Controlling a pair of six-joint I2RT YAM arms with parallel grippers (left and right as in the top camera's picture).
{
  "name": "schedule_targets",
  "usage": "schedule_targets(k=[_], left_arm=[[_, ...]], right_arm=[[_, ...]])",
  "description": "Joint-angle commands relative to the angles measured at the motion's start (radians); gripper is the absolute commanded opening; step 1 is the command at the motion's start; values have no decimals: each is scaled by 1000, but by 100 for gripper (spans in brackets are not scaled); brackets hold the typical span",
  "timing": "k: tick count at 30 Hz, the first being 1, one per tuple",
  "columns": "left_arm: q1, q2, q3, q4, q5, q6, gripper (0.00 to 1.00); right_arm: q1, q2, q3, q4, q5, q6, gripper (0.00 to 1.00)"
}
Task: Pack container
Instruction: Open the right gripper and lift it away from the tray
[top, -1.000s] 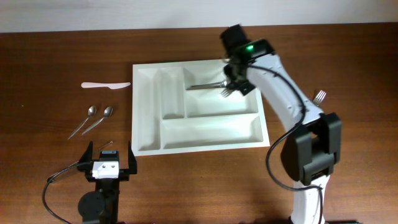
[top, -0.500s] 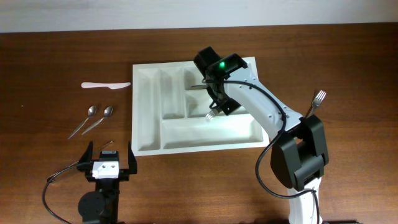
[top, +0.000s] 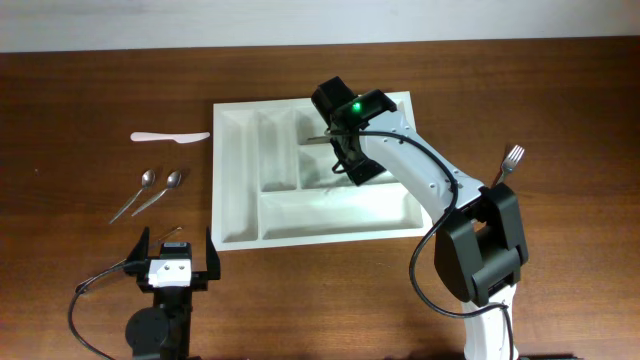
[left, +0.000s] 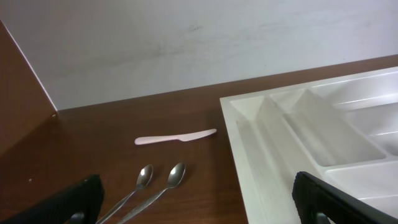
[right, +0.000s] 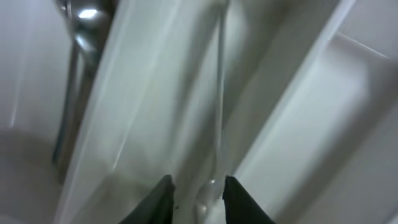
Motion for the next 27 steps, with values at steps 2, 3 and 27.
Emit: schedule_targets(k=[2, 3, 27], left_arm=[[6, -8, -5, -2, 8, -11, 99], [6, -8, -5, -2, 8, -11, 99], [6, -8, -5, -2, 8, -11, 99]], right_arm=[[4, 14, -7, 24, 6, -31, 27], [3, 14, -7, 38, 6, -65, 27], [-401, -40, 43, -171, 111, -518, 56]])
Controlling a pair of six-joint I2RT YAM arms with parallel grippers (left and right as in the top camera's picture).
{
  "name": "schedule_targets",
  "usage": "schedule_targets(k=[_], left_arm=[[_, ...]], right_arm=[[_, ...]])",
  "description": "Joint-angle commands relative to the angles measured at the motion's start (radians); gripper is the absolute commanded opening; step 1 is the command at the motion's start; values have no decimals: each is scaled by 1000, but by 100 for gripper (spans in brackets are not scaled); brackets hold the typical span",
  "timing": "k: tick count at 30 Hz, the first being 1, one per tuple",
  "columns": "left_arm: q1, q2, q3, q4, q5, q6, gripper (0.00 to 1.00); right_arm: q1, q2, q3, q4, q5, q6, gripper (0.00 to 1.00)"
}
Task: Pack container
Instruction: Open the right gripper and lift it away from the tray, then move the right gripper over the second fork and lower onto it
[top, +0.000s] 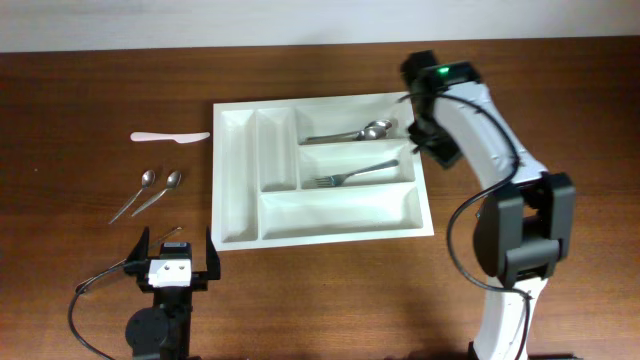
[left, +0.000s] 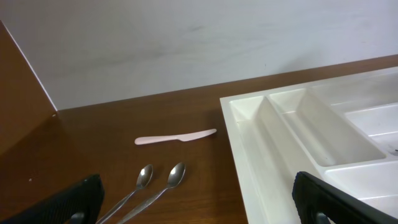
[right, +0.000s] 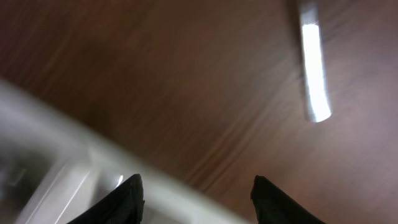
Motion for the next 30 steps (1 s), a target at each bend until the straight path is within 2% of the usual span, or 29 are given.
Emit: schedule_targets(k=[1, 13, 17, 22, 30], left_arm=[[6, -8, -5, -2, 8, -11, 99], [6, -8, -5, -1, 8, -11, 99], [6, -8, -5, -2, 8, -11, 99], [6, -8, -5, -2, 8, -11, 99], [6, -8, -5, -2, 8, -11, 99]], right_arm=[[-72, -40, 20, -25, -27, -10, 56], [-279, -34, -61, 7, -120, 56, 55], [-300, -34, -133, 54, -150, 127, 51], [-299, -34, -246, 128, -157, 209, 51], [-338, -34, -344, 221, -166, 214, 52]])
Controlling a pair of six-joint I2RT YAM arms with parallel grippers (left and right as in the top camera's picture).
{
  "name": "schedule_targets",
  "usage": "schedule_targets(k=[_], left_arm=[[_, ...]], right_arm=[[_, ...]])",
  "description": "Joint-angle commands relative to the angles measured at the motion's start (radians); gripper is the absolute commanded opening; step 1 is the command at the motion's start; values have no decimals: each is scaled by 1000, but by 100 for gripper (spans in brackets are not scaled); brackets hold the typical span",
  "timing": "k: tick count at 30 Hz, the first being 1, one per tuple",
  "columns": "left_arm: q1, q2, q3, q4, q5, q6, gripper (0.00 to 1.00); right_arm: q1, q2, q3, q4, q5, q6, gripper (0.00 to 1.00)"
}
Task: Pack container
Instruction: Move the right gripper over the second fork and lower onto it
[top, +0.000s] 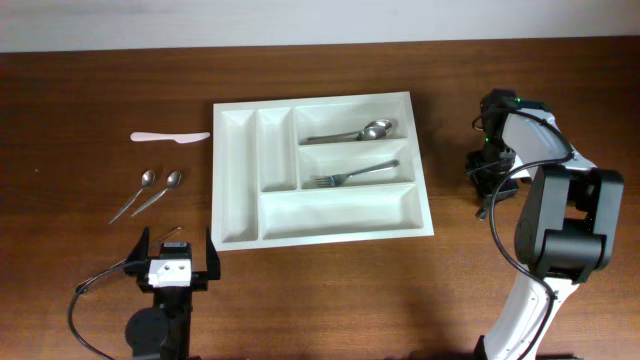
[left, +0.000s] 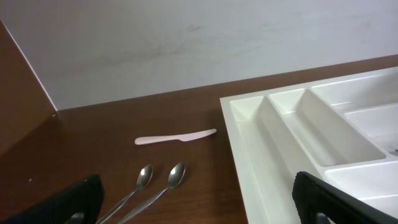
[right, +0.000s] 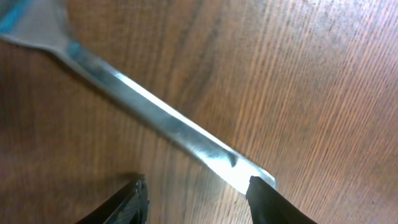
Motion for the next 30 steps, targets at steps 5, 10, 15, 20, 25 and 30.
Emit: schedule_targets(k=[5, 10, 15, 20, 25, 30], left_arm=[[6, -8, -5, -2, 8, -11, 99], [6, -8, -5, -1, 8, -11, 99], [6, -8, -5, -2, 8, -11, 99], [6, -8, -5, -2, 8, -11, 99], [6, -8, -5, -2, 8, -11, 99], [6, -8, -5, -2, 8, -11, 99]], right_arm=[[-77, -32, -14, 132, -80, -241, 46], [-103, -32, -13, 206, -119, -614, 47], [-120, -32, -13, 222, -145, -854, 62], [-123, -33, -8, 220, -188, -1059, 67], [-124, -34, 21, 220, -199, -1118, 67], [-139, -34, 95, 200, -189, -1140, 67]])
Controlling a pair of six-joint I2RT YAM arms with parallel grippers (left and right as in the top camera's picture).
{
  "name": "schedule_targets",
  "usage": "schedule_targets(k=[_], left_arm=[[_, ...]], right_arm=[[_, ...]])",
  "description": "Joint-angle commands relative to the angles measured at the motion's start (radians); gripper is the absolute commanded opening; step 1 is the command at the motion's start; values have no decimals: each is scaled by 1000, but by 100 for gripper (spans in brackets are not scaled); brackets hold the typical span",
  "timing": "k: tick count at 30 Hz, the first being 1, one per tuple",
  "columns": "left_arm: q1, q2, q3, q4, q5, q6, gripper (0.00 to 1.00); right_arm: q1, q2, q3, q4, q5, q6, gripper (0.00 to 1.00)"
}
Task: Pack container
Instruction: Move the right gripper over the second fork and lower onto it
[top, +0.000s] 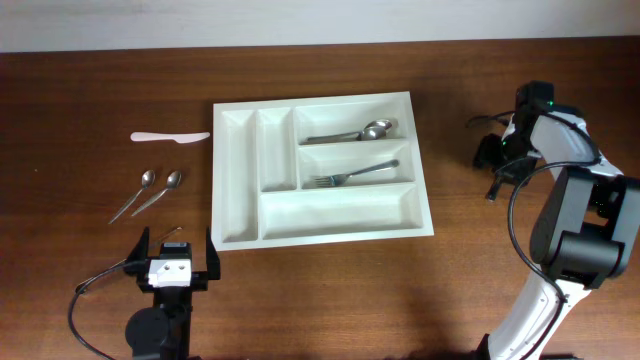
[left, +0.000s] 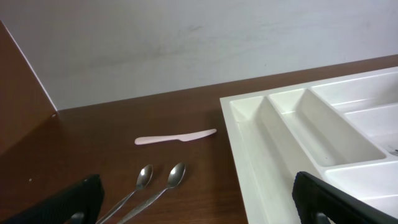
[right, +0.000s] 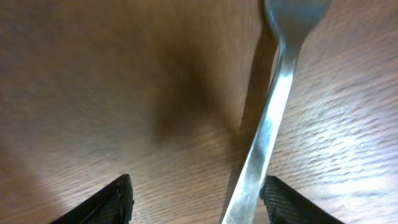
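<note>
The white cutlery tray (top: 340, 213) lies mid-table, also seen in the left wrist view (left: 261, 155). Its top right compartment holds spoons (top: 352, 132) and the one below holds a fork (top: 355, 174). Right of the tray, my right gripper (top: 493, 170) is down at the table, open. Between its fingers a metal fork (right: 273, 112) lies on the wood, tines away and handle close to the right finger (right: 292, 199). In the overhead view the gripper hides that fork. My left gripper (top: 180, 262) stands open at the front left, holding nothing.
Two metal spoons (top: 150, 192) lie side by side left of the tray, and show in the left wrist view (left: 158, 186). A pale plastic knife (top: 170, 137) lies behind them (left: 176, 137). A wall runs along the table's far edge.
My right gripper has turned over the fork on the table. The handle crossed the wrist view slantwise; now it runs nearly straight up beside the right finger. The left arm is unchanged.
My right gripper was inside the tray with its fingers close on a thin handle. Then a fork lay in the middle compartment and the open gripper was past the tray's right corner. Then it was over the table fork at the right, which it now straddles.
</note>
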Motion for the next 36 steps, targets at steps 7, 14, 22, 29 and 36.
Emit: schedule_targets(k=[7, 14, 22, 29, 36], left_arm=[[6, -8, -5, -2, 8, -11, 99], [6, -8, -5, -2, 8, -11, 99], [6, -8, -5, -2, 8, -11, 99], [6, -8, -5, -2, 8, -11, 99], [6, -8, -5, -1, 8, -11, 99]], right_arm=[[-63, -21, 94, 0, 18, -16, 67], [-71, -19, 92, 34, 37, -13, 67], [-69, 21, 92, 56, 24, -13, 66], [-69, 28, 92, 63, 21, 6, 62], [-69, 35, 92, 63, 21, 6, 56]])
